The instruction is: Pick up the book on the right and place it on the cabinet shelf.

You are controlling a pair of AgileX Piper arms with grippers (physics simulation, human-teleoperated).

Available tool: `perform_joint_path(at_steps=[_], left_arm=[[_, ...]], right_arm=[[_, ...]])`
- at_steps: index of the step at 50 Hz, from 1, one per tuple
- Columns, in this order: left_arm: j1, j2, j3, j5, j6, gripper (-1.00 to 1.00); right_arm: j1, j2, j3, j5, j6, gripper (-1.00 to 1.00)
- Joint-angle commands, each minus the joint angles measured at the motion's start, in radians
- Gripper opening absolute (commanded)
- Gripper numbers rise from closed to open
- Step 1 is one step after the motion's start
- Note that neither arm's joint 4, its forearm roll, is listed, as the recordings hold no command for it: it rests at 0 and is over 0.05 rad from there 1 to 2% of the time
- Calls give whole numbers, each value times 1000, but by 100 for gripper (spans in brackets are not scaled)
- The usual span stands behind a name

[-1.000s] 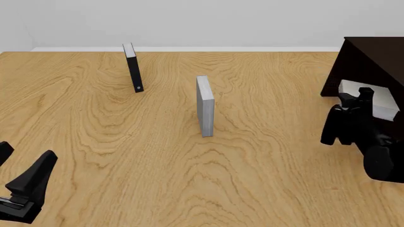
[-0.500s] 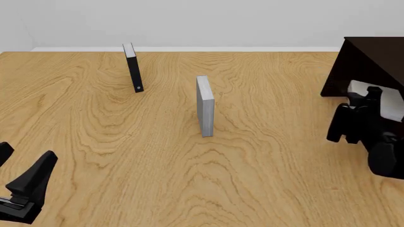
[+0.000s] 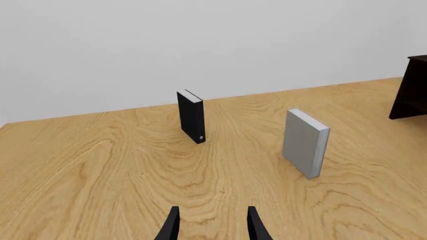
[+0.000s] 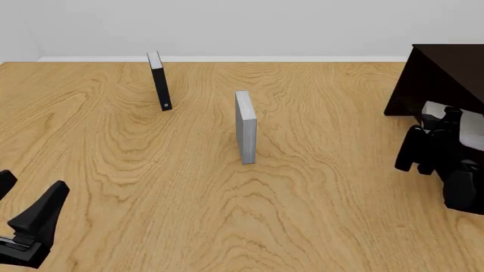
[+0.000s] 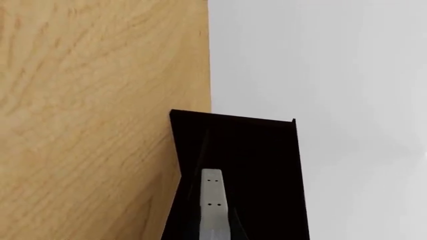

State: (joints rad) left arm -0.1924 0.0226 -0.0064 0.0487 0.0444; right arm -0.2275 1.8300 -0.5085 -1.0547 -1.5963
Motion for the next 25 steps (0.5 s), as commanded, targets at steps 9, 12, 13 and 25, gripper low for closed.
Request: perform_joint_path(at_steps=[9,12,13,25], left_arm=[[-1,8,1,-7,3,100],[-2,4,1,-3,2,100],[-2,2,1,-1,3,100],[-2,1,1,-1,1,100]], right_arm=[[9,15,-7,20,49,-100],[9,10,-8,36,63,-100],[11,13,-6,38,62,-100],[21,-1,-8,90,100,-100]])
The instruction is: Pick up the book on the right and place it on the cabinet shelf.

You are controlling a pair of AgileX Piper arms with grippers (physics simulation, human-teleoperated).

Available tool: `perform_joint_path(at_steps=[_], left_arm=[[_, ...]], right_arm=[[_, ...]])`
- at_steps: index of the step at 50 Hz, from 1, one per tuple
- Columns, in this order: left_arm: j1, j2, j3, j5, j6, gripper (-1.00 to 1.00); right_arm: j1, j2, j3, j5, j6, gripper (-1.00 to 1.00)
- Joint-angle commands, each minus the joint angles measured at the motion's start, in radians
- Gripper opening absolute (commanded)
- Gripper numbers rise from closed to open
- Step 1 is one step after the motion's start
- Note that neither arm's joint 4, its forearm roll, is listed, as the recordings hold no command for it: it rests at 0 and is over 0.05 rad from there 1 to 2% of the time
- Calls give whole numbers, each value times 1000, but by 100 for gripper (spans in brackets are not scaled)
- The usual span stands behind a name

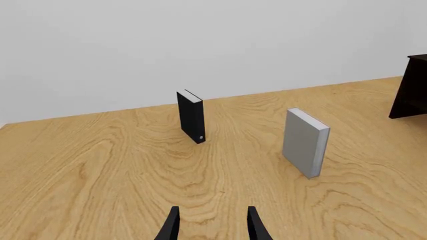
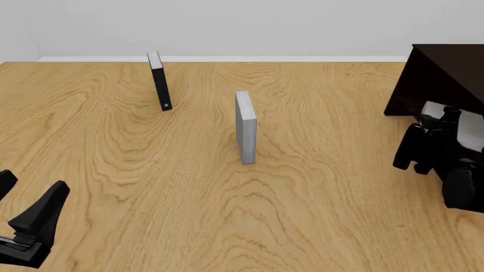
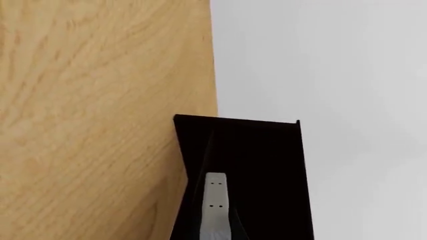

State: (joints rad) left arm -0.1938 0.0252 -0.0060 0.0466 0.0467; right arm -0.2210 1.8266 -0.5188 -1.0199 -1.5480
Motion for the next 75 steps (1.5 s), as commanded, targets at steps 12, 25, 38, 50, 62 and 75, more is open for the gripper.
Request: perform_joint_path(at_steps=[12,25,38,50,62,75], left_arm=[[0,-6,-1,6,-3,100],[-1,-5,0,6,-4,100],[-1,-6,0,8,-7,100],[-4,-6,1,7,-8,100],[-3,-4,-2,4,-6,100],[4,4,-2,-2,-10,100]], right_arm=[[8,1,2,98,81,-100],[11,3,-2,120,90,100],[24,-9,-10,139,92,100],[51,-43,-28,169,96,100],[87,-48,-50,194,105,100],[92,-48,-61,201,113,100]])
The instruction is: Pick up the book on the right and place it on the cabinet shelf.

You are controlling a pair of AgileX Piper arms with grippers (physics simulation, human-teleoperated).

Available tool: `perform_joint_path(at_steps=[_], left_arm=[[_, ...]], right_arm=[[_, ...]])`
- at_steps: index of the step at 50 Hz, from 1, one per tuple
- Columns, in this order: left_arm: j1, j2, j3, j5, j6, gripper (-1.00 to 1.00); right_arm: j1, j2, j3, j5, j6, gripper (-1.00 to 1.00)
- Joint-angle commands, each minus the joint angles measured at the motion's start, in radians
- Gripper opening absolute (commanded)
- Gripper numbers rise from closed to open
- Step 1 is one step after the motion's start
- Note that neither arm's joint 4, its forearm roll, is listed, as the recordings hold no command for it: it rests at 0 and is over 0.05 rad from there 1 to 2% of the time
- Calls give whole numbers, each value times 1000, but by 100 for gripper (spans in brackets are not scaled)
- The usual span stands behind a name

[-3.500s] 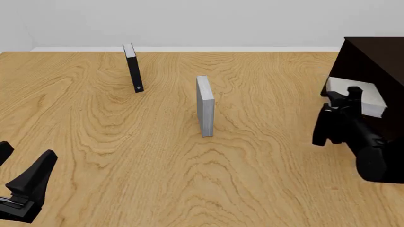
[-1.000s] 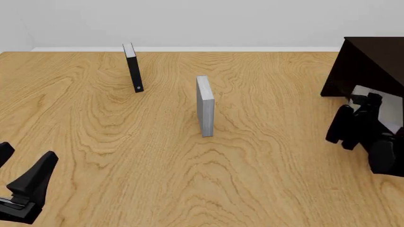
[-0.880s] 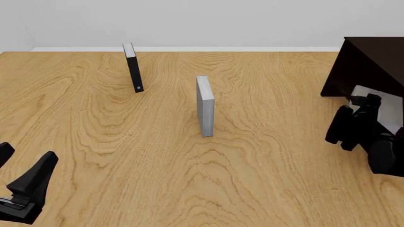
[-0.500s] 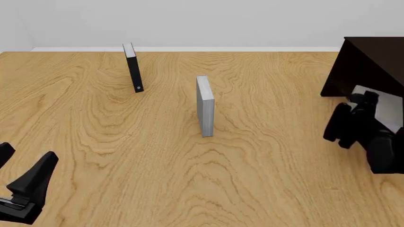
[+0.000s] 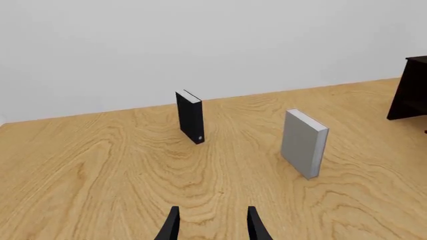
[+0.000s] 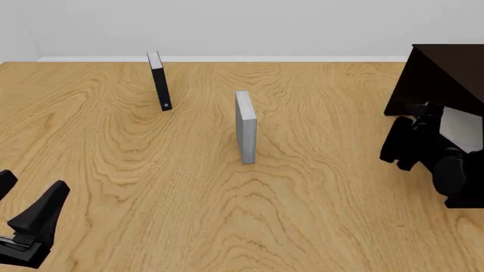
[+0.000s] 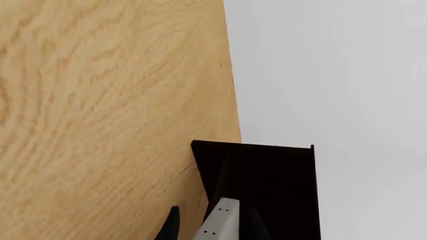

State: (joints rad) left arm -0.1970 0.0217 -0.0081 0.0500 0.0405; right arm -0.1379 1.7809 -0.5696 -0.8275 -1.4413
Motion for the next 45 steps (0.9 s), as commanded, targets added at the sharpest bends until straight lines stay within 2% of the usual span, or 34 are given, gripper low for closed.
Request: perform_joint_path(at_steps=[1,12,20,30,32,34,45], left_arm=[[8,11,0,-8,-7,100],[36,69,5,-59,-18,100],[57,116,8,-87,5,100],[70,121,7,-94,-9,100],[61,119,8,-92,8,100],[62,110,7,-90,-12,100],[36,71,6,-58,-12,100]], right_arm=[[7,-2,-11,9,7,100],[-6,-12,-12,10,7,100],[-17,-15,-11,5,5,100],[-23,-13,-8,-4,11,100],[-25,-12,-7,-8,8,100],[-26,-14,-8,-9,10,100],[-40,-22,0,-15,12,100]])
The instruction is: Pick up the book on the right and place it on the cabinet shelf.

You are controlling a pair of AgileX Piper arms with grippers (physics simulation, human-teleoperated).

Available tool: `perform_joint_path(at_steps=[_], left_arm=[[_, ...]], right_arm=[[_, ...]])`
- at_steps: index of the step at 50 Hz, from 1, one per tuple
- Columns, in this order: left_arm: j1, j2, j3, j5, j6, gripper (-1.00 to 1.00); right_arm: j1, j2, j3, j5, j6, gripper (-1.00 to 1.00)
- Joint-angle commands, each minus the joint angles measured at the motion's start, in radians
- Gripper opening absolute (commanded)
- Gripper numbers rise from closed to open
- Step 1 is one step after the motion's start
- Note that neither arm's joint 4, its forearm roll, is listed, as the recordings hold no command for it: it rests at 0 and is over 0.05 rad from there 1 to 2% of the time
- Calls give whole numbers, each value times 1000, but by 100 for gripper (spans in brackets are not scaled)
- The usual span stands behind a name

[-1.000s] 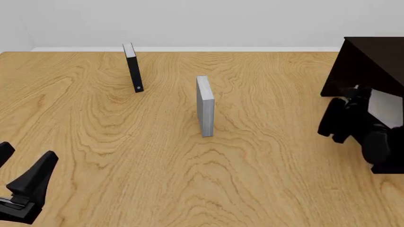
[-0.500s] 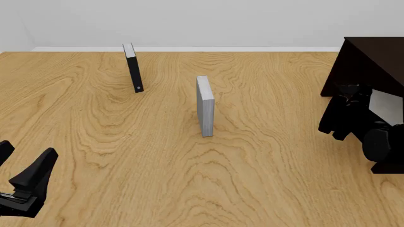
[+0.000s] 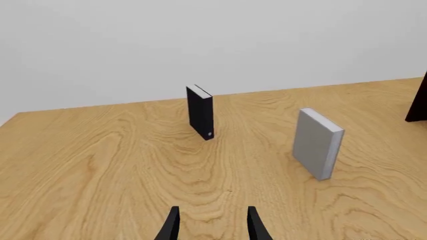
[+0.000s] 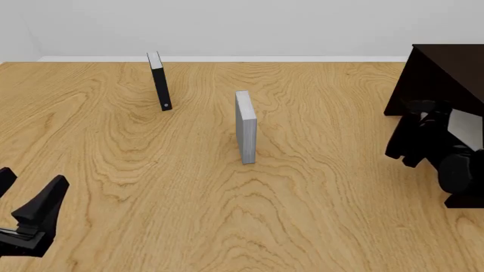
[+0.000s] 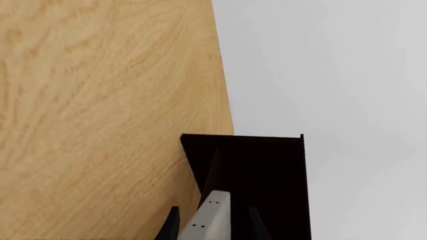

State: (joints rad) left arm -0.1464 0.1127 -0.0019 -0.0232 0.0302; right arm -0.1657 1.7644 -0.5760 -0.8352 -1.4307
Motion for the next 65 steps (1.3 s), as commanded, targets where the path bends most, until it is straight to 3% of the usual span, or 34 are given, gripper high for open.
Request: perform_joint_path(at_steps=[1,65], left_arm=[[-13,-18,0,15,-3,100],[-30,-41,-2,24,8,100]], right_arm=[[-17,-10,6,-5,5,100],[-127,-81,90,-23,21,100]])
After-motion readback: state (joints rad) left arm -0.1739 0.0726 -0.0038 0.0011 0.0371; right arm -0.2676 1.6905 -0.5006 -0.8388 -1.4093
